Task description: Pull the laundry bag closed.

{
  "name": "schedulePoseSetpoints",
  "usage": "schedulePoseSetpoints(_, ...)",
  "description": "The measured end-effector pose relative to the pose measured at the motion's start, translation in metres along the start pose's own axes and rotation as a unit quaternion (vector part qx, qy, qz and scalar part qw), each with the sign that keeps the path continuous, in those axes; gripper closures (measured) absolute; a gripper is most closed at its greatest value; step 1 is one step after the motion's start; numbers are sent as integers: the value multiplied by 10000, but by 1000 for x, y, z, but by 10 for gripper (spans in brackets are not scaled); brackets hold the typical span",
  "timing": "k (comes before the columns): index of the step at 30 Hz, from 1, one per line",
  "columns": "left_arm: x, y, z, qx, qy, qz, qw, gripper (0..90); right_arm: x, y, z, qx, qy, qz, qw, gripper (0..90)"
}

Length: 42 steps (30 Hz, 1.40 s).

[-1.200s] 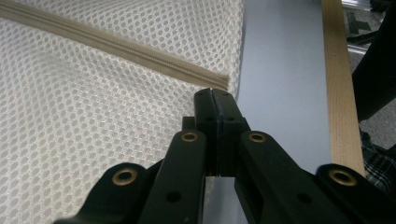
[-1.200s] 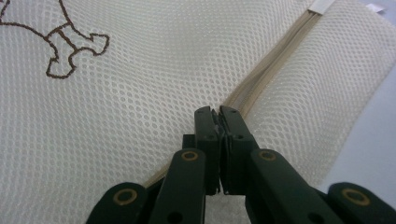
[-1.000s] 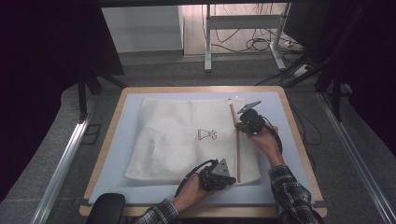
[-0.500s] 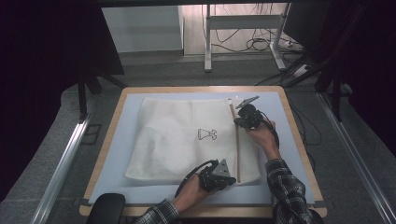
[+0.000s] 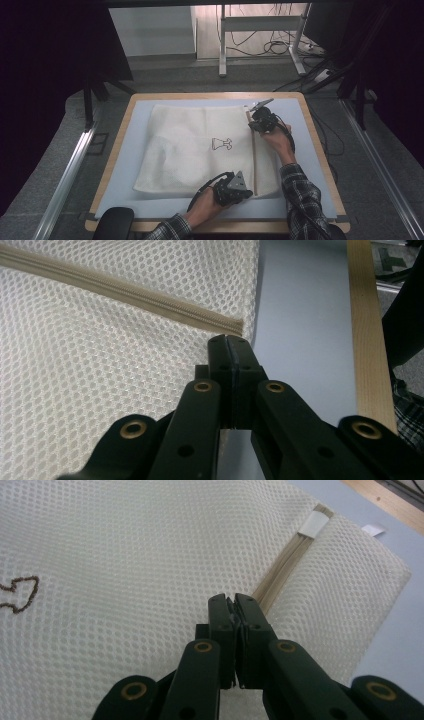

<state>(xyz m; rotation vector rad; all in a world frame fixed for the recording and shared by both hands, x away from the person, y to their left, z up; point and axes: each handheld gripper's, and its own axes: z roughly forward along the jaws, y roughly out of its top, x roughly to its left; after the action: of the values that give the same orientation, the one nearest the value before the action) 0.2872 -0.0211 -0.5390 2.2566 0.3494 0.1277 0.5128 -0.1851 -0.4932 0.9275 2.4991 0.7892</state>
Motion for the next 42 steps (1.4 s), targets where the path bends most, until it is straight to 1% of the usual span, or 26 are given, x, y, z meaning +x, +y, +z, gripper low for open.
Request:
schedulePoseSetpoints(6, -1, 0, 0, 2, 24, 21, 10000, 900, -5, 4, 3, -15, -14, 34, 10000, 868)
schedulePoseSetpoints(10, -1, 0, 0, -7, 50, 43, 10000, 900, -8, 5, 5, -33, -20, 101, 9999, 868)
schedulePoseSetpoints(11, -1, 0, 0, -12, 43, 29, 10000, 900, -9, 6, 5, -14, 13, 116, 9999, 868)
schedulePoseSetpoints(12, -1, 0, 0, -5, 34, 22, 10000, 900, -10, 6, 6, -28, -17, 108, 9999, 868)
schedulePoseSetpoints(17, -1, 0, 0, -6, 40, 26, 10000, 900, -13, 9, 9, -49, -21, 186, 9998, 869)
schedulePoseSetpoints(20, -1, 0, 0, 0, 36, 30, 10000, 900, -15, 11, 13, -56, -76, 224, 9997, 868)
schedulePoseSetpoints(21, -1, 0, 0, 0, 34, 24, 10000, 900, -16, 12, 14, -43, -47, 237, 9997, 868)
schedulePoseSetpoints(24, -1, 0, 0, 2, 31, 26, 10000, 900, -18, 12, 18, -53, -69, 252, 9996, 868)
schedulePoseSetpoints(31, -1, 0, 0, 1, 36, 33, 10000, 900, -25, 15, 24, -89, -57, 372, 9993, 868)
schedulePoseSetpoints(38, -1, 0, 0, 3, 34, 25, 10000, 900, -32, 22, 32, -134, -129, 407, 9990, 868)
schedulePoseSetpoints(42, -1, 0, 0, 2, 32, 28, 10000, 900, -37, 27, 37, -159, -164, 480, 9986, 868)
